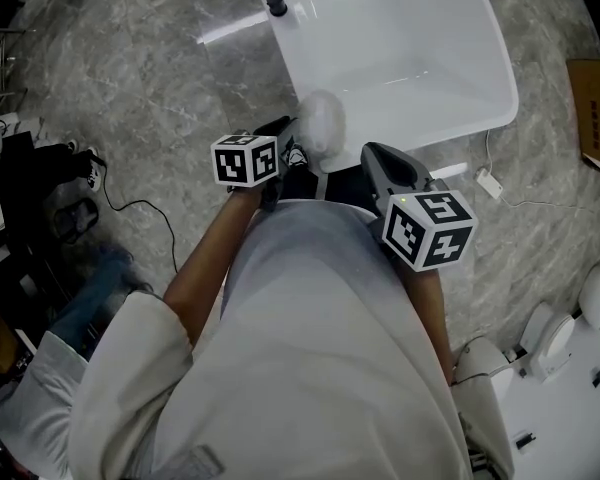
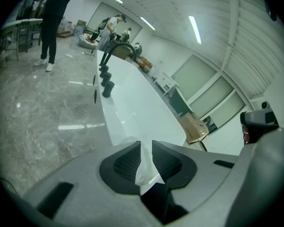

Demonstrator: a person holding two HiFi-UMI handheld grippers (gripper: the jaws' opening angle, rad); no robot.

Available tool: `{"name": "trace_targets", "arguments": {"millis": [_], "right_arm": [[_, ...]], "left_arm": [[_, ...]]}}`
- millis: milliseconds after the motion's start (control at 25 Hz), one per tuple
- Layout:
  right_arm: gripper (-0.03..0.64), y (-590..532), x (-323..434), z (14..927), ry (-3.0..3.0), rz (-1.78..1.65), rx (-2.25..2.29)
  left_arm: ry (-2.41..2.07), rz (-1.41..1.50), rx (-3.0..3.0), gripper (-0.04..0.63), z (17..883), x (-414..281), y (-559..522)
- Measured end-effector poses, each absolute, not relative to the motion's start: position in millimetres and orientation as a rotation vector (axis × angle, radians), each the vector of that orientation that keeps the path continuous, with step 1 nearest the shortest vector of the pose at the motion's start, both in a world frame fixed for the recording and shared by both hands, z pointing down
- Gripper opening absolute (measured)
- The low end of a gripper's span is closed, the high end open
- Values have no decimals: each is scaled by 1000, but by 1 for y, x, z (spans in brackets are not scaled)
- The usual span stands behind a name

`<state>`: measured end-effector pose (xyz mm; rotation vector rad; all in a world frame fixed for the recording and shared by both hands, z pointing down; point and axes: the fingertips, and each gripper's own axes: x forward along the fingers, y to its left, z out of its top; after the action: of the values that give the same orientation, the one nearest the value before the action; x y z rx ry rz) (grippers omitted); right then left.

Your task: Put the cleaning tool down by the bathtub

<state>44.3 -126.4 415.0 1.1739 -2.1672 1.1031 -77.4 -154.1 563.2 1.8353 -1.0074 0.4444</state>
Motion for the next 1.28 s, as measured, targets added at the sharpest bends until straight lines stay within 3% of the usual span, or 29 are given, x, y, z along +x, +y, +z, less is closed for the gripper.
{"name": "trace_targets", "arguments": {"millis": [240, 1280], "right_arm": [[12, -130, 43, 414, -2179, 1095, 1191], [11, -134, 30, 385, -2301, 948, 1257]], "left_arm": [[-1029, 430, 1868, 37, 531, -82, -160], [-1083, 311, 2134, 29, 396, -103, -155]]}}
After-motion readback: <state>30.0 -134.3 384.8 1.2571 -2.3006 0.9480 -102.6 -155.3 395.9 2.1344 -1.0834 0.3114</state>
